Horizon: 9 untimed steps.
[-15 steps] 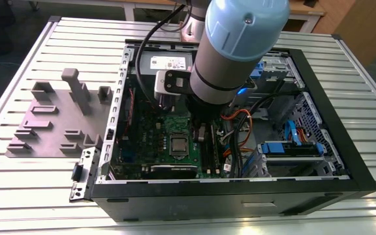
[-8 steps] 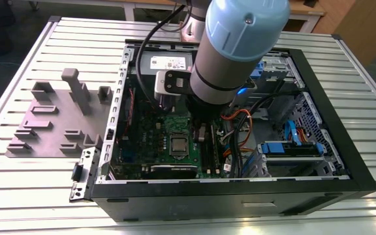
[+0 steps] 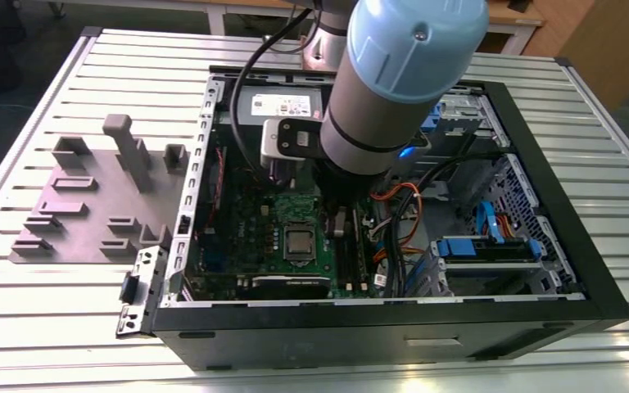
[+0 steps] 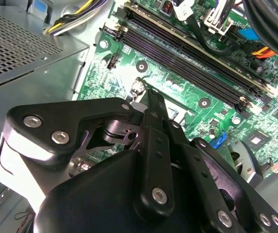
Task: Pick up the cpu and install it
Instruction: 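Install the first cpu locking lever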
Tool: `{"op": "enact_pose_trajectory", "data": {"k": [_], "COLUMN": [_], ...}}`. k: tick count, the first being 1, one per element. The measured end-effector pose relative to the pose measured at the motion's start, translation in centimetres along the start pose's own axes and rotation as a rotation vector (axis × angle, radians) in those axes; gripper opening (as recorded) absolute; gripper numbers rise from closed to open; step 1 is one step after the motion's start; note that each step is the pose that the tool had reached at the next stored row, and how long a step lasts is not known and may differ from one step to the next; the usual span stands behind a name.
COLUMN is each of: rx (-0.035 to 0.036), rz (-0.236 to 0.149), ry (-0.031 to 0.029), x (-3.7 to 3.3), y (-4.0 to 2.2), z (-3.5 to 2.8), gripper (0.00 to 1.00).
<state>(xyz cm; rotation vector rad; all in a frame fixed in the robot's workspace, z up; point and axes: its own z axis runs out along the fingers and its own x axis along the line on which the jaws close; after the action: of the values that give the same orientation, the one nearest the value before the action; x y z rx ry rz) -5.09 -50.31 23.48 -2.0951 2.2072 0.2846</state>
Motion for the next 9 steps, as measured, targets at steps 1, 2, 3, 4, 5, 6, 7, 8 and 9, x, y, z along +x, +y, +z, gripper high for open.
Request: {"op": "enact_pose_trajectory", "data": {"k": [1,2,3,4,5,6,7,8,9], "rx": [-0.0004,-0.0008,-0.0013,-0.0016,-0.0017,-0.0019,-0.0021,-0.0026,-0.0034], "rz": [-0.002,-0.005,-0.008,-0.011,-0.014,-0.016,-0.019,-0.022,-0.027], "ry": [0.0003,0.0004,0.0005,0.0008,0.0010,0.0012,0.0014,0.0017,0.0019], "x": [0.02,0.04,0.09,0.14,0.19,0.23,0.27,0.30,0.31], "y": [-0.01,-0.01,-0.01,0.01,0.07,0.11,0.11,0.12,0.13], "z": [-0.01,-0.01,-0.01,-0.02,-0.03,-0.04,-0.04,-0.05,-0.05], "gripper": [0.11,0.11,0.11,0.11,0.11,0.11,0.11,0.11,0.11]}}
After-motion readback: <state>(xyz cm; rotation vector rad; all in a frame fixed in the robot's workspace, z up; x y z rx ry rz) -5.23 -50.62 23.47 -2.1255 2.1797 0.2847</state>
